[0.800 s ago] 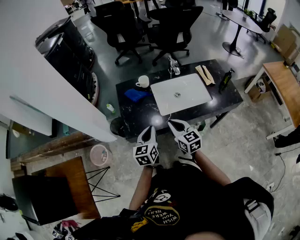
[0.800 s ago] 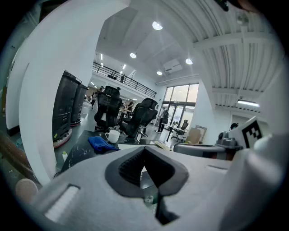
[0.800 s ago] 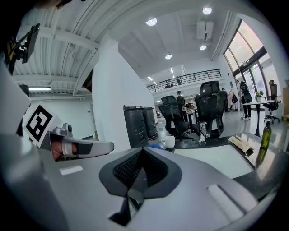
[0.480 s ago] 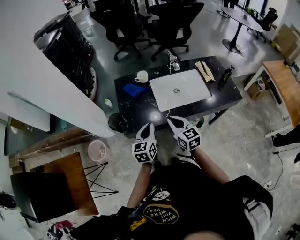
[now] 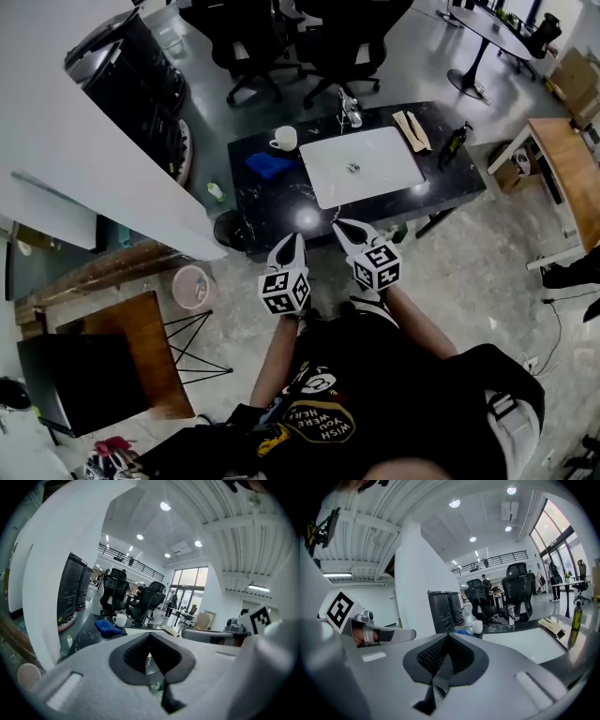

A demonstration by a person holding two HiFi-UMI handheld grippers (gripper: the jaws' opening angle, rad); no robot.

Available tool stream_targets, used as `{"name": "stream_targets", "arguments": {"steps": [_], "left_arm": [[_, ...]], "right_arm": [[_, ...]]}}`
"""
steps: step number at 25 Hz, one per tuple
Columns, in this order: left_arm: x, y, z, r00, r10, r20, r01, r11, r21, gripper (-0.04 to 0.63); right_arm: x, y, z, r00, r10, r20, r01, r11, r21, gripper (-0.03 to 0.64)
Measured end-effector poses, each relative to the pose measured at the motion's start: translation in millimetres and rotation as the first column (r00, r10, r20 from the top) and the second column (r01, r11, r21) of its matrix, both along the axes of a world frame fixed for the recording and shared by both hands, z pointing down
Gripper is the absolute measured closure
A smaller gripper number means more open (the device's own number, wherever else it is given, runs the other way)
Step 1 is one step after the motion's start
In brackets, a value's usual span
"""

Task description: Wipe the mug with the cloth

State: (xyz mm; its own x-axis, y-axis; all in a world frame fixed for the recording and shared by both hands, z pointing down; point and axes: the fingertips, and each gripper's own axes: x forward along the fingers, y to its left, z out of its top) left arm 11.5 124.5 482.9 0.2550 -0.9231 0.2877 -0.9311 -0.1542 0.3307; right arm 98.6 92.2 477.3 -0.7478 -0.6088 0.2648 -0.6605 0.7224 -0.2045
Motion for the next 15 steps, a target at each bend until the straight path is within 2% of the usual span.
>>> {"name": "stream_targets", "arguments": {"steps": [15], "left_arm": [[-42,-2,6,0.998,0.048,-0.036,-0.048,0.999,-0.004,0.592]], "right_arm": [[-43,2,11,0.999,0.019,-0.036,-0.019,1.0,-0.02,0.615]]}}
